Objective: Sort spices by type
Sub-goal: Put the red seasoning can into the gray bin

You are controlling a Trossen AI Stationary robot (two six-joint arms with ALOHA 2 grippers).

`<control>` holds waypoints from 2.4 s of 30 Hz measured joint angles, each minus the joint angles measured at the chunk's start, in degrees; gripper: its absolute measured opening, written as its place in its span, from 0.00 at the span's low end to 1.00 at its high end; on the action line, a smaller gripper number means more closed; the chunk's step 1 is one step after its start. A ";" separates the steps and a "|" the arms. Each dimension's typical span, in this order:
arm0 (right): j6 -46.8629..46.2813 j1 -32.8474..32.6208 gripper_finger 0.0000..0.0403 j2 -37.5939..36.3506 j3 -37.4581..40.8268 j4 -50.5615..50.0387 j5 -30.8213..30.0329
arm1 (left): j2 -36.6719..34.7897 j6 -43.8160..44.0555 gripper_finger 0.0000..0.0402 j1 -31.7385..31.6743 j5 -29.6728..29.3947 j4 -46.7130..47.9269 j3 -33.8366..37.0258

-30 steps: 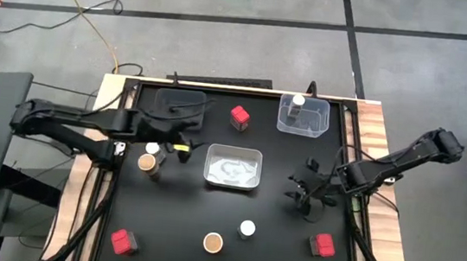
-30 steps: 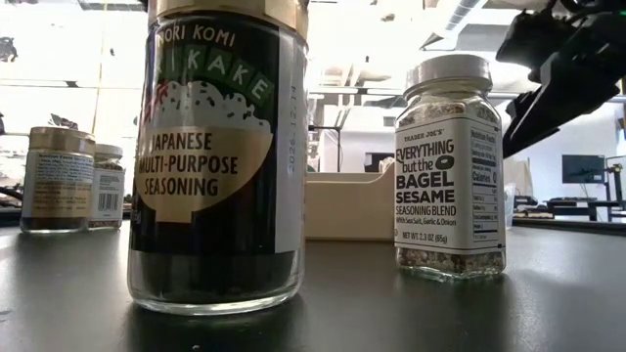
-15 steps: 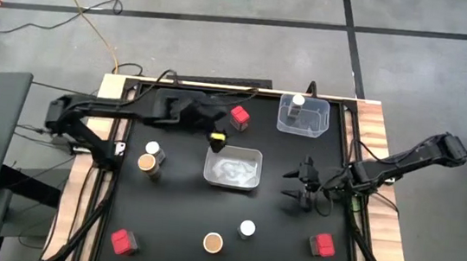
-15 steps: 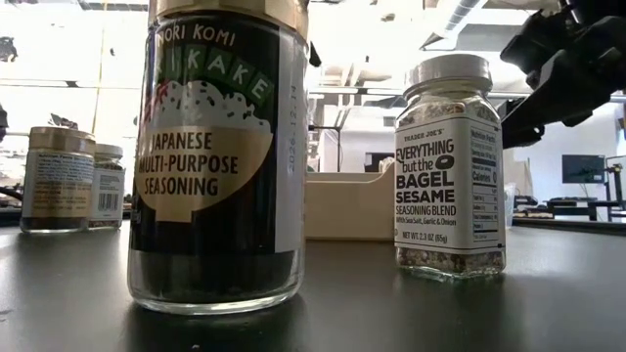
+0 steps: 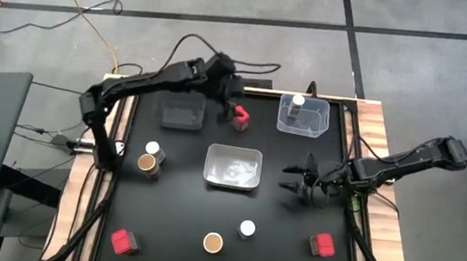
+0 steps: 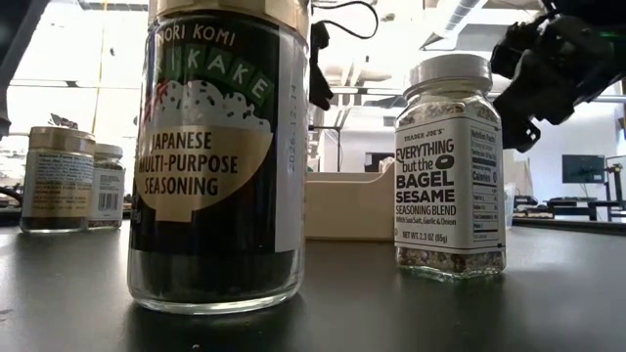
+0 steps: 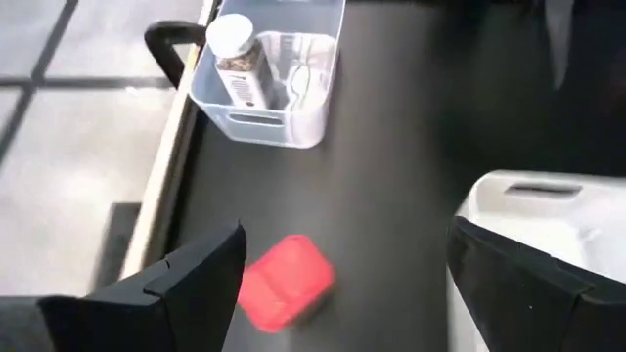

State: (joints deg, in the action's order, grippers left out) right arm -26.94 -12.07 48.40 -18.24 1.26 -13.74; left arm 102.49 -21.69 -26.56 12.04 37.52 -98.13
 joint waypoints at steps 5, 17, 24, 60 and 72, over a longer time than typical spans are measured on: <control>-0.78 1.49 0.75 0.02 -0.02 1.92 -1.37 | 3.88 -14.40 0.83 -2.16 0.19 2.58 -2.50; -5.13 5.73 0.75 0.02 -0.02 2.43 -1.83 | 10.49 -32.49 0.83 -2.89 -0.41 9.02 -3.47; -5.64 7.24 0.75 0.02 -0.02 2.72 -1.83 | 14.58 -35.97 0.83 -2.89 -3.41 8.05 -3.45; -5.59 7.36 0.75 0.00 -0.09 2.57 -1.81 | 20.13 -36.72 0.76 -3.02 -3.31 2.44 -3.38; -4.09 7.36 0.75 0.00 -0.09 2.57 -1.81 | 20.00 -34.85 0.54 -1.99 -7.80 5.04 -3.42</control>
State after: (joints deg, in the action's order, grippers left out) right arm -31.03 -4.71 48.40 -18.33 3.84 -15.55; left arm 122.50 -56.54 -28.55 4.24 42.56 -101.55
